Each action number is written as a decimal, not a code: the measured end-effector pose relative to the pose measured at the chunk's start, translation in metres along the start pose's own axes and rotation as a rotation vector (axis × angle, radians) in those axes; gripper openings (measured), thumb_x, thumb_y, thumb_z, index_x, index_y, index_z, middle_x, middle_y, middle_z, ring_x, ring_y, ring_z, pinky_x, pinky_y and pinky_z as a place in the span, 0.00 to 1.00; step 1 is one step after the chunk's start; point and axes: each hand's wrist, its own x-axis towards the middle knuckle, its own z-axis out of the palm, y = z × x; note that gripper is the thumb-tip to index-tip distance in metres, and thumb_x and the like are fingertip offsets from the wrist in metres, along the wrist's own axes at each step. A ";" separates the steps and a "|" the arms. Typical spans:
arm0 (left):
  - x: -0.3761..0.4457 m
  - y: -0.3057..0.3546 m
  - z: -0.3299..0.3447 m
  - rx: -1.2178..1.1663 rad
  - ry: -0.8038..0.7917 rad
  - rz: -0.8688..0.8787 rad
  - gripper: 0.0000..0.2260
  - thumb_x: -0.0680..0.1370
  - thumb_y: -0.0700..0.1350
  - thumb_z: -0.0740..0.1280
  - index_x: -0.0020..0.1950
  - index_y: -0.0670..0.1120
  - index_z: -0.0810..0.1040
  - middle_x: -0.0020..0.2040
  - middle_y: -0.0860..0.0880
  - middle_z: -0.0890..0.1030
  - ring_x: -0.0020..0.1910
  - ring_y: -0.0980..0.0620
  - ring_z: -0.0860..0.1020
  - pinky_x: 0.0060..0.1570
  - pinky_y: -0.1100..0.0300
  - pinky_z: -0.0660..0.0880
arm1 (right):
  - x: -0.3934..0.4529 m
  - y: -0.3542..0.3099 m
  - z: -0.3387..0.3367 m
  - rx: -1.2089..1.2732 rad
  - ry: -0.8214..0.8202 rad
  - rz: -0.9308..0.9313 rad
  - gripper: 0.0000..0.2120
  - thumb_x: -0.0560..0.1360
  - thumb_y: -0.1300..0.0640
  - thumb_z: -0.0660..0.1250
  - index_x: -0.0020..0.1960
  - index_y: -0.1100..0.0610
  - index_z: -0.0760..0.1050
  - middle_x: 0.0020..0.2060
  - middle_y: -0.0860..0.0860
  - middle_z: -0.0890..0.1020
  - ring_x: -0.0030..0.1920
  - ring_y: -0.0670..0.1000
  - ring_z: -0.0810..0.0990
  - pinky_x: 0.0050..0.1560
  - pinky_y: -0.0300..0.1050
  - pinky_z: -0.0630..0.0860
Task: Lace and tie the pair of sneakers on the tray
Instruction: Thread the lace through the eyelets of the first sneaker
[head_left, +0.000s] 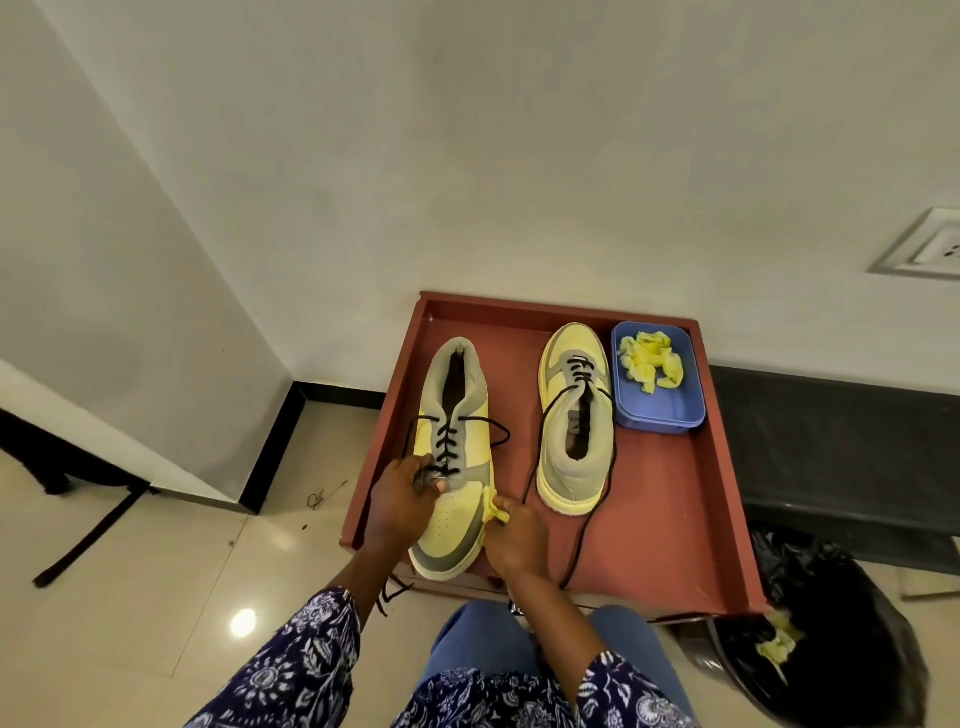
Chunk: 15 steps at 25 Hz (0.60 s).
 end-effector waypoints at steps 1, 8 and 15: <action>-0.001 0.002 0.003 -0.010 0.022 -0.009 0.19 0.76 0.46 0.66 0.67 0.45 0.70 0.64 0.46 0.72 0.62 0.48 0.72 0.58 0.60 0.67 | -0.001 0.002 0.001 0.009 -0.006 0.005 0.15 0.75 0.68 0.60 0.60 0.62 0.77 0.56 0.56 0.81 0.55 0.55 0.79 0.50 0.37 0.71; -0.007 0.015 0.020 -0.080 0.177 -0.044 0.23 0.75 0.49 0.68 0.67 0.43 0.69 0.66 0.43 0.70 0.63 0.44 0.71 0.57 0.57 0.69 | -0.003 0.007 0.004 0.021 -0.018 0.040 0.12 0.74 0.66 0.61 0.54 0.61 0.80 0.51 0.57 0.83 0.50 0.56 0.80 0.49 0.42 0.74; -0.002 0.021 0.017 -0.167 0.202 -0.108 0.20 0.75 0.45 0.68 0.66 0.42 0.72 0.61 0.42 0.74 0.59 0.46 0.74 0.52 0.61 0.67 | 0.018 -0.007 -0.005 0.020 -0.006 0.040 0.14 0.75 0.67 0.59 0.57 0.62 0.79 0.55 0.58 0.81 0.56 0.57 0.79 0.52 0.42 0.73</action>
